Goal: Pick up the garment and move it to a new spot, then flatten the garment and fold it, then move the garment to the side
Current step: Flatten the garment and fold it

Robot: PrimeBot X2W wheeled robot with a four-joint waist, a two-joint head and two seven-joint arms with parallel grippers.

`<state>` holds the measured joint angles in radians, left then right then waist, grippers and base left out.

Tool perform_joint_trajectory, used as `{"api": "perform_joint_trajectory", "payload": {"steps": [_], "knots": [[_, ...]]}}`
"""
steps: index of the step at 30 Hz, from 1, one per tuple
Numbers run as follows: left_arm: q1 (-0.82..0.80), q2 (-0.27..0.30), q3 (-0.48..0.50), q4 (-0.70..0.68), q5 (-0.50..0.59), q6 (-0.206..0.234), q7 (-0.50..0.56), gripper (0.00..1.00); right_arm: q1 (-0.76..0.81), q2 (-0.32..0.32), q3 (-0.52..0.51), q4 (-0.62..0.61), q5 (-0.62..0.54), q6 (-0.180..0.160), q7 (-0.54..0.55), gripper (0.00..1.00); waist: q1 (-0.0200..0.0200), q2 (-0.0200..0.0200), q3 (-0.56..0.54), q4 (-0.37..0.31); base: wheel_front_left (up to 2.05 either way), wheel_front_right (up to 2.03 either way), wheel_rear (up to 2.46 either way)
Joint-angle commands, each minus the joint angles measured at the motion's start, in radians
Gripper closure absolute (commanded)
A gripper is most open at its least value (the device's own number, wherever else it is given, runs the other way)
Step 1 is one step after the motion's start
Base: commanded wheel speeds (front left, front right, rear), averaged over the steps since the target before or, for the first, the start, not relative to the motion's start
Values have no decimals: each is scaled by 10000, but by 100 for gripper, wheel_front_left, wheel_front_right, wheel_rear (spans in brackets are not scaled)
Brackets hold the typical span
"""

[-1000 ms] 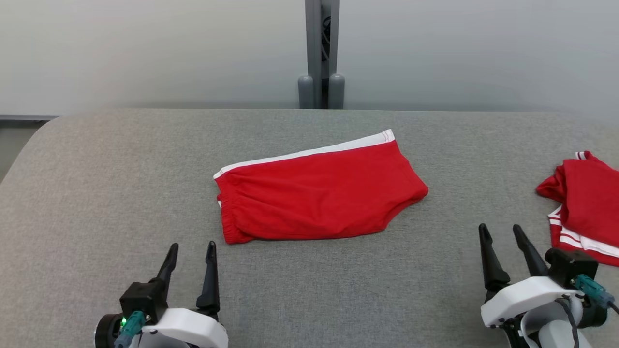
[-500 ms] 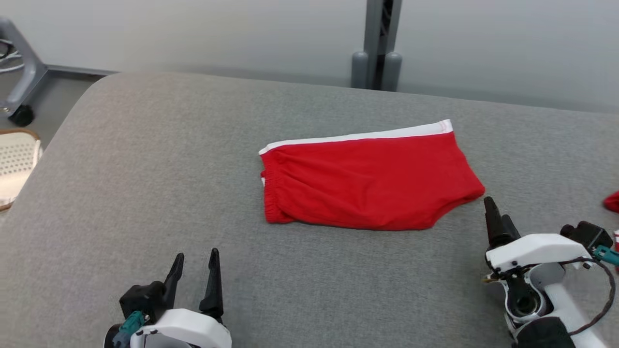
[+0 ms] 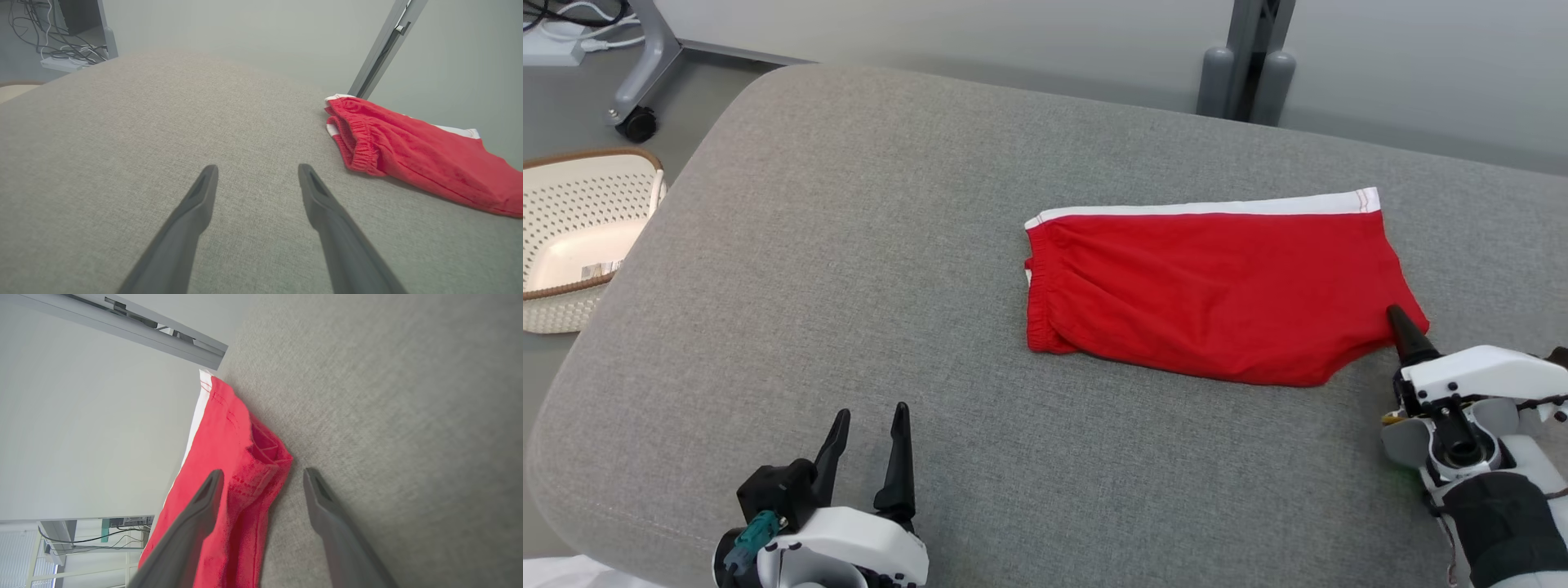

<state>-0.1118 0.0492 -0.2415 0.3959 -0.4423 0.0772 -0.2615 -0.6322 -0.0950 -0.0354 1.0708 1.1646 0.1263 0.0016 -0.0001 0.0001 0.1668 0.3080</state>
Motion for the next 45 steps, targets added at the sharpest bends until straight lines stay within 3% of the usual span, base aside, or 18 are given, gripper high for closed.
{"api": "perform_joint_trajectory", "payload": {"steps": [1, 17, 18, 19, 20, 31, 45], "knots": [[-263, 38, 6, -86, -119, 35, -32, 0, -56, 284, -16, 403, 221, 81, 274, 0, 1, -1, 218, 191, 0, 0, 0], [-666, 36, -104, -209, -574, 130, -32, 0, -973, 218, 223, 716, 518, 83, 406, 0, 1, -1, 840, 675, 0, 0, 0], [-671, 38, -105, -184, -545, 142, -33, 0, -967, 221, 238, 646, 555, 83, 323, 49, 1, -1, 846, 691, 0, 0, 0], [-670, 36, -105, -175, -541, 157, -33, 0, -951, 231, 281, 520, 557, 84, 248, 85, 1, -1, 854, 701, 0, 0, 0], [-659, 35, -104, -164, -544, 177, -33, 0, -915, 212, 332, 374, 516, 84, 65, 100, 1, -1, 857, 710, 0, 0, 0], [-497, 38, 70, 52, -385, 406, -33, 0, -391, -25, 450, -279, 969, 43, -694, 100, 1, -1, 476, 476, 0, 0, 0], [-240, 39, 84, 271, -318, 317, -33, 0, 264, -397, 489, -489, 1590, 43, -1487, 100, 1, -1, -301, -20, 0, 0, 0]]}}
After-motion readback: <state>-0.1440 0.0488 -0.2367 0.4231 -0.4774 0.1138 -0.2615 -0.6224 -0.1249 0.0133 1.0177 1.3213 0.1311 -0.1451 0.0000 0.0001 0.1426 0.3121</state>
